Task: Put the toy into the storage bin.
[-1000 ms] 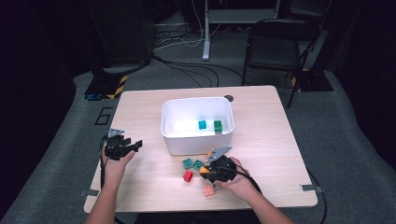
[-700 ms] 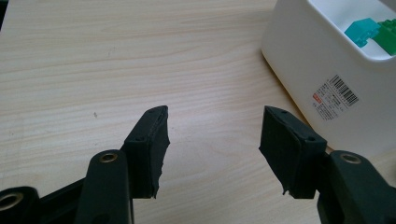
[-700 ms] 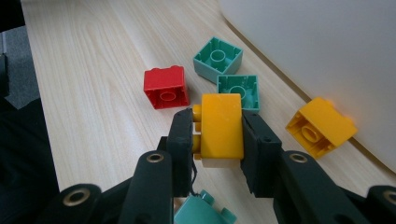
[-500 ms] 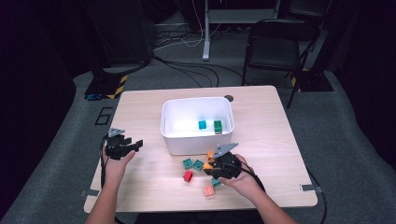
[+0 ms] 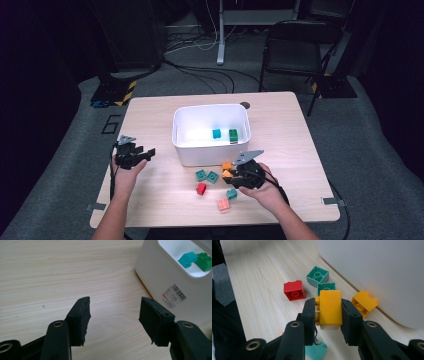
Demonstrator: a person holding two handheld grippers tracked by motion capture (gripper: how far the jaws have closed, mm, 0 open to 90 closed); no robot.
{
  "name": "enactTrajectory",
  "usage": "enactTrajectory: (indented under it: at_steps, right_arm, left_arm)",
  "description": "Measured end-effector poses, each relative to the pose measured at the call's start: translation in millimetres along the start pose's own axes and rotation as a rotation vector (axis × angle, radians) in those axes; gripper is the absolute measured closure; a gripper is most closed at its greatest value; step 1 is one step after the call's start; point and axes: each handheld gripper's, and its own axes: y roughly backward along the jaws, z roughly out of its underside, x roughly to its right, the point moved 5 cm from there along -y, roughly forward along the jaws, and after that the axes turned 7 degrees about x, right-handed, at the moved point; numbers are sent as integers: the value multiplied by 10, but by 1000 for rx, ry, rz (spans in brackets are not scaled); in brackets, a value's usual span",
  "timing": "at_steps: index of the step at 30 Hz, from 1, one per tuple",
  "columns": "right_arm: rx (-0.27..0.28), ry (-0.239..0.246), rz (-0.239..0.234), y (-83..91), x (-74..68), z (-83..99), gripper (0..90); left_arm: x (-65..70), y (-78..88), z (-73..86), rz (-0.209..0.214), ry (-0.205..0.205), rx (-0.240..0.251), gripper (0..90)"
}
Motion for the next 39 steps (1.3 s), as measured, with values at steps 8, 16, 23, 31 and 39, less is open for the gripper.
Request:
enactTrajectory:
  at_steps: [8, 16, 23, 31, 39]
  right_arm:
    - [20, 3, 20, 169, 8, -135, 673]
    - [32, 16, 9, 428, 9, -378, 673]
    - [34, 22, -8, 551, 37, -517, 673]
    - [50, -8, -5, 691, 107, -702, 673]
    - [62, 3, 3, 766, 147, -851, 673]
  left_arm:
    - [16, -8, -12, 8, -3, 2, 415]
    - [-3, -6, -15, 4, 0, 6, 415]
    - [2, -9, -12, 4, 0, 2, 415]
    - [-7, 0, -19, 5, 6, 6, 415]
    - [-5, -3, -19, 2, 7, 11, 415]
